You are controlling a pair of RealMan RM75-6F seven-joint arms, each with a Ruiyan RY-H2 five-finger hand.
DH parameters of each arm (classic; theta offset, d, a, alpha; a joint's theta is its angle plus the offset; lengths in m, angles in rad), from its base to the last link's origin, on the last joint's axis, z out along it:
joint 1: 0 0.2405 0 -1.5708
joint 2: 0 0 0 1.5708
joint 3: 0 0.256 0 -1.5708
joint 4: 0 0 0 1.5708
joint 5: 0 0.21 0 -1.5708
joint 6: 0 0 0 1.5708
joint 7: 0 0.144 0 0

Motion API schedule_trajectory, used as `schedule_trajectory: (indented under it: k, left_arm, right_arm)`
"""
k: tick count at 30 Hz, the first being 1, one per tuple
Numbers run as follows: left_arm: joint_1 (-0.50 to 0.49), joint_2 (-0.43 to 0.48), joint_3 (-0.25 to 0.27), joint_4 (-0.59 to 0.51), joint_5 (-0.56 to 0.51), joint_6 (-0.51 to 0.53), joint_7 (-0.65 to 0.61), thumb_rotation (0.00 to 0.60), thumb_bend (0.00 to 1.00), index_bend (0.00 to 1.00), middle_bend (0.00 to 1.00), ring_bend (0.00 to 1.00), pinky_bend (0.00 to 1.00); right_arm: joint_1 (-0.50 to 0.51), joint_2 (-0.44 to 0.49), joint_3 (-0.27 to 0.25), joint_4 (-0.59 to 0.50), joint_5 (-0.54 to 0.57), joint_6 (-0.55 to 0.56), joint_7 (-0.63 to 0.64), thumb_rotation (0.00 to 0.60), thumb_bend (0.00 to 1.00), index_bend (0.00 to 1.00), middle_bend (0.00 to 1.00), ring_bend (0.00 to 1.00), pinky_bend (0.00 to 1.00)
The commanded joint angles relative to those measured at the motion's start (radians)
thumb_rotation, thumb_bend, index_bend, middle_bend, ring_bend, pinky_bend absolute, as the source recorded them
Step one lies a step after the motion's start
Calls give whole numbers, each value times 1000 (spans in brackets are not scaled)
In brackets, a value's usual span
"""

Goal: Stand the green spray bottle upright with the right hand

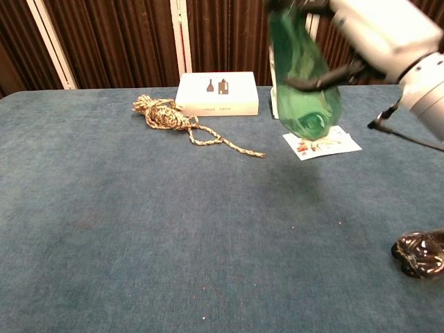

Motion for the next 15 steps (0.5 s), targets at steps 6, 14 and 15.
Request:
schedule_trajectory:
  k: [6, 14, 15]
  left_arm:
    - [-3, 5, 6, -3, 7, -11, -14, 600, 50, 0, 0, 0, 0]
    - [-4, 3, 9, -9, 11, -7, -8, 600, 50, 0, 0, 0, 0]
    - [-4, 3, 9, -10, 12, -7, -8, 600, 50, 0, 0, 0, 0]
  right_arm:
    - [-74, 51, 116, -16, 107, 15, 706, 600, 606, 939, 104, 0, 0]
    - [-103, -3, 107, 81, 111, 21, 800, 600, 614, 938, 92, 0, 0]
    - [-106, -13, 102, 101, 103, 29, 821, 600, 614, 938, 92, 0, 0]
